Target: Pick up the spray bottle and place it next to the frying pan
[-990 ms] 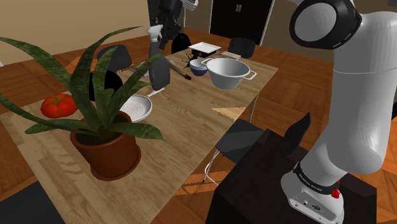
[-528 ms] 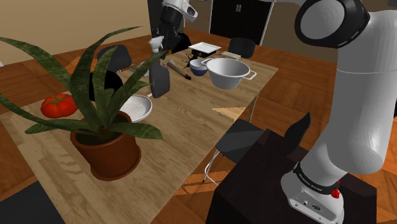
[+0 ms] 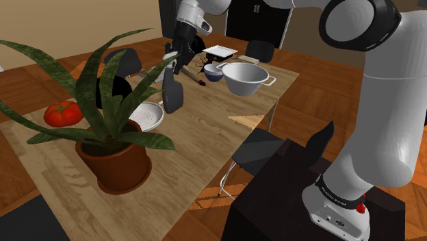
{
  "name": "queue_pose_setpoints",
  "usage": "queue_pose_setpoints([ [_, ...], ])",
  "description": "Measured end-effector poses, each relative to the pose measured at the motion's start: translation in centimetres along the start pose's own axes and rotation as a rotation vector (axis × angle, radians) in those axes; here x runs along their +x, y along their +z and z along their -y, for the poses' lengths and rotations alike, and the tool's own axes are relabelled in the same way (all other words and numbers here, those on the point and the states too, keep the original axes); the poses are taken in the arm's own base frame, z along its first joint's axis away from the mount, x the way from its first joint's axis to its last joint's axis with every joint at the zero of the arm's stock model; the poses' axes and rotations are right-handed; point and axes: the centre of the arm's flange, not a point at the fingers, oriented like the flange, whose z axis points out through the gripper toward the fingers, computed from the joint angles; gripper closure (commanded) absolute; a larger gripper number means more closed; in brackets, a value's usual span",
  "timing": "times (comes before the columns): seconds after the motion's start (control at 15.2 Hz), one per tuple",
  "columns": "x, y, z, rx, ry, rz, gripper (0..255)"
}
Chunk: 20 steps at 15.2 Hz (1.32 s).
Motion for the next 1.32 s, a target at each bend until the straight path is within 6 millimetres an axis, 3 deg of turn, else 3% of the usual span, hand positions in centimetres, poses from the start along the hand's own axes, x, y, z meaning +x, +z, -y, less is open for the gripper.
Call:
queue_pose_setpoints([
  [1.32, 5.4, 9.1, 0.1, 0.000, 0.000, 0.000, 255],
])
